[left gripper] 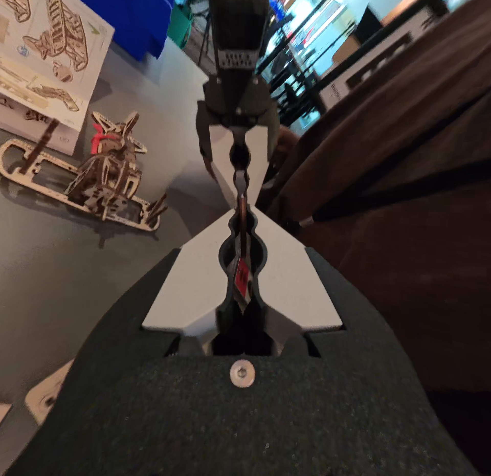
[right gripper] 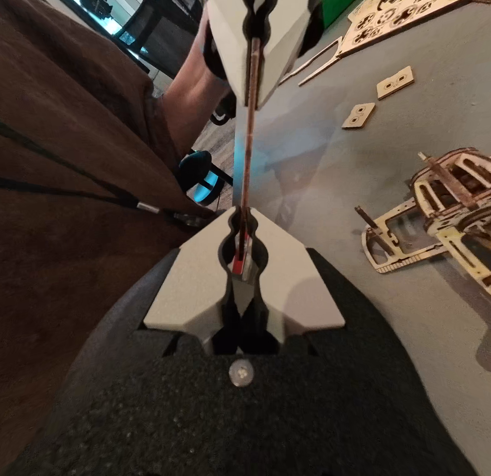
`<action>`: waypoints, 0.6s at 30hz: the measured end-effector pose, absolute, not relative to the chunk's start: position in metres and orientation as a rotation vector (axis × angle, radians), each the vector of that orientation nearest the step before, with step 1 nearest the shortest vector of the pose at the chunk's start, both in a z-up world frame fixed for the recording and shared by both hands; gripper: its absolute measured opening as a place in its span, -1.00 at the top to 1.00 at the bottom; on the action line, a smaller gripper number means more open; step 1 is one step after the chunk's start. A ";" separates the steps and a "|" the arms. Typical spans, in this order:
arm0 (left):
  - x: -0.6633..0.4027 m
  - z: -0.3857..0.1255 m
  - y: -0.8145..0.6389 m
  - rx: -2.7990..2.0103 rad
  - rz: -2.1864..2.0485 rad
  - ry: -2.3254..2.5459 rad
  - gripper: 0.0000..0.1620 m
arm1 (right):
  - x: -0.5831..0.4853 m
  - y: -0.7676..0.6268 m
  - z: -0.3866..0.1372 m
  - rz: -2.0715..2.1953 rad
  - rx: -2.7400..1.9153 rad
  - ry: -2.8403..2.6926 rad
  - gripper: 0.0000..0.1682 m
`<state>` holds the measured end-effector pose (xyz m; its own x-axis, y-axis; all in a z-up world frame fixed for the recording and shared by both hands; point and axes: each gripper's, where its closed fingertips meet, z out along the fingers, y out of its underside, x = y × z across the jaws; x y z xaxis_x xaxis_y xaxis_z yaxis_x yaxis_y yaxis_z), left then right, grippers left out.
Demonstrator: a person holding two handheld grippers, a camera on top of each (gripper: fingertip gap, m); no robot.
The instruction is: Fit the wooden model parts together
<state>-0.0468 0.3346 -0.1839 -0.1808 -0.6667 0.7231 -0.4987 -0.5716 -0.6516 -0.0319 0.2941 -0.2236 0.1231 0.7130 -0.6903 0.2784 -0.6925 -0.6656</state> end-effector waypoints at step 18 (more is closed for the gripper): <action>0.001 -0.197 0.329 -2.020 -1.831 0.613 0.77 | 0.009 0.308 -0.200 1.899 -1.749 -0.065 0.99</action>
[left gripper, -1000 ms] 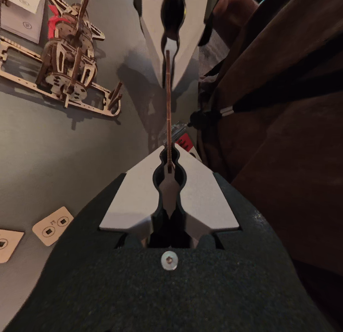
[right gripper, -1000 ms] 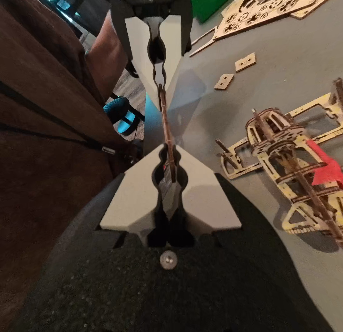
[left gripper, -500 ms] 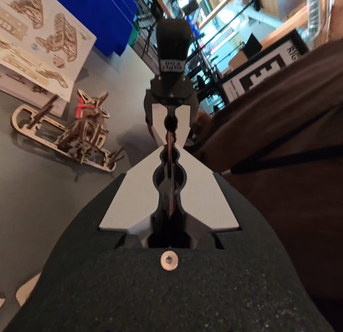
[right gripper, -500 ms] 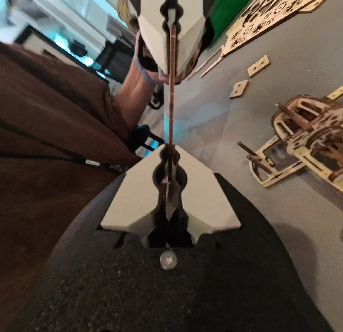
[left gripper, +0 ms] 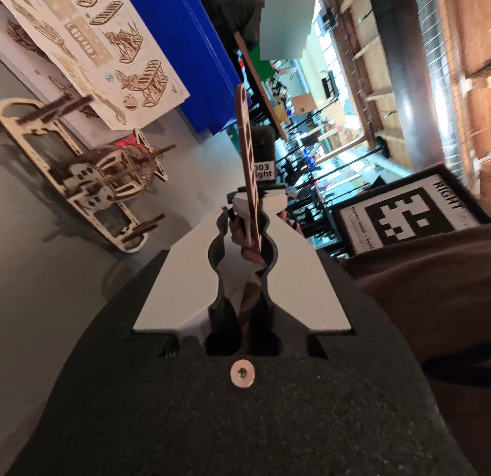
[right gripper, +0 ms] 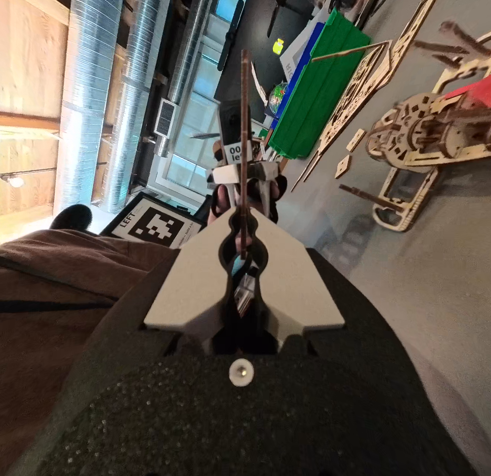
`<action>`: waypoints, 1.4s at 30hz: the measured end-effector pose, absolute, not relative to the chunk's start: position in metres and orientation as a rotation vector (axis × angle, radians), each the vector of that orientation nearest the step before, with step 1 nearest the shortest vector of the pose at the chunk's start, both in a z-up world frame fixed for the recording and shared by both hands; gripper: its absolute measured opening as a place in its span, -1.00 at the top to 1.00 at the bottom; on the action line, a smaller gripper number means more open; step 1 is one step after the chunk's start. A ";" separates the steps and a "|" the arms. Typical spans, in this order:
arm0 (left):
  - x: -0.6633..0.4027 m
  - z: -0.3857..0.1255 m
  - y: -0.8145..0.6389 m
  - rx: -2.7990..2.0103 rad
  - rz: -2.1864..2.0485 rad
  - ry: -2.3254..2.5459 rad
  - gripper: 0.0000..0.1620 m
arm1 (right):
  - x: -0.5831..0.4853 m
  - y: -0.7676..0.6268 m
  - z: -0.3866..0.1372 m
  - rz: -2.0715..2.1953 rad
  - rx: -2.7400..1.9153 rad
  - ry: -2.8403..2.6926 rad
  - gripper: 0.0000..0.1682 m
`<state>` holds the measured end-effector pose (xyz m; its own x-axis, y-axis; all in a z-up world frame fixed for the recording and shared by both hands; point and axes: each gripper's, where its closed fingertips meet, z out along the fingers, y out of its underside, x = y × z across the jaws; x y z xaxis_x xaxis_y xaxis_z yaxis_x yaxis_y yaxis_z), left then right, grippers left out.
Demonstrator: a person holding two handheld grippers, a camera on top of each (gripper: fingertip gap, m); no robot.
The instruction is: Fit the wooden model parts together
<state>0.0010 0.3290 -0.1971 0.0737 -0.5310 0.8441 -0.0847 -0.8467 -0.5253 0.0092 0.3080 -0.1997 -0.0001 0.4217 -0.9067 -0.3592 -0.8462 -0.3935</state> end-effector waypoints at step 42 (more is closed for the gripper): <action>0.012 -0.251 0.393 -2.452 -1.995 0.207 1.00 | 0.057 0.413 -0.244 1.049 -2.095 -0.532 0.77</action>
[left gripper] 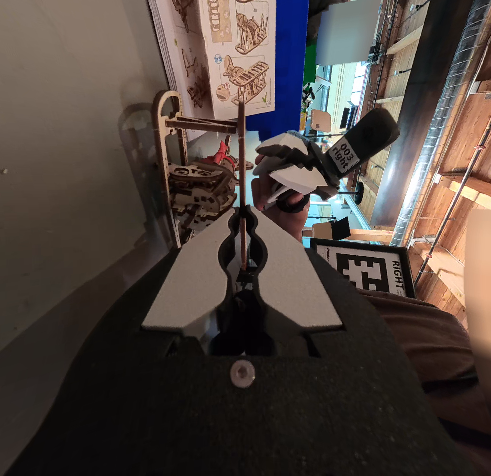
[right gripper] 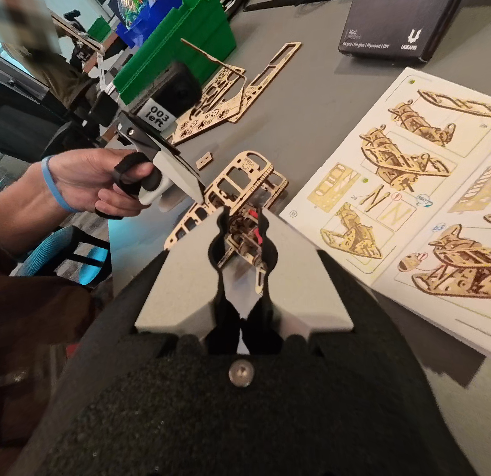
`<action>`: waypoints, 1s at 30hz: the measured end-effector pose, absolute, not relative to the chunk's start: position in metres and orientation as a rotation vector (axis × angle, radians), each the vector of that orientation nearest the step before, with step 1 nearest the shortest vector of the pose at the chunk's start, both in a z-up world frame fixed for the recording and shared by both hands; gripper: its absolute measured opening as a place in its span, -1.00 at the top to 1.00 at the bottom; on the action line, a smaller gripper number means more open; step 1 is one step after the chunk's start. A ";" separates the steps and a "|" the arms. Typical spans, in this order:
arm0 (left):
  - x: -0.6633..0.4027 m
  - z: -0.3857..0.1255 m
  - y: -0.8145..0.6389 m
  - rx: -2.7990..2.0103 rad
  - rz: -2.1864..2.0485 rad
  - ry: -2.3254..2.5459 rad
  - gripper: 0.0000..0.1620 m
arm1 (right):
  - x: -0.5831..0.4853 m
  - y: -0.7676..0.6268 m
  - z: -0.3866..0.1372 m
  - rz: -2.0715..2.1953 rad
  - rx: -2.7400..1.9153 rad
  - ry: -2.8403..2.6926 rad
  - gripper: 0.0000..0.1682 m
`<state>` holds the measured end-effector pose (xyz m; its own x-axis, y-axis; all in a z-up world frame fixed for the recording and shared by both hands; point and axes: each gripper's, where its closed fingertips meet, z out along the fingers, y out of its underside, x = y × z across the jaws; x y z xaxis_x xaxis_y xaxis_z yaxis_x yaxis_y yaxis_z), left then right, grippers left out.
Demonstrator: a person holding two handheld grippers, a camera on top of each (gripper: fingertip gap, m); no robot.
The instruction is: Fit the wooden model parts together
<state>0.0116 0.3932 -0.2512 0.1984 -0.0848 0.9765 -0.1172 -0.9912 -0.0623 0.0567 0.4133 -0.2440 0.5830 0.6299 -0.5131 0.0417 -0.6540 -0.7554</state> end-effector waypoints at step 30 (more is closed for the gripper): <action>0.005 -0.253 0.397 2.338 2.148 -0.219 1.00 | 0.026 0.443 -0.216 1.185 -2.095 -1.073 0.48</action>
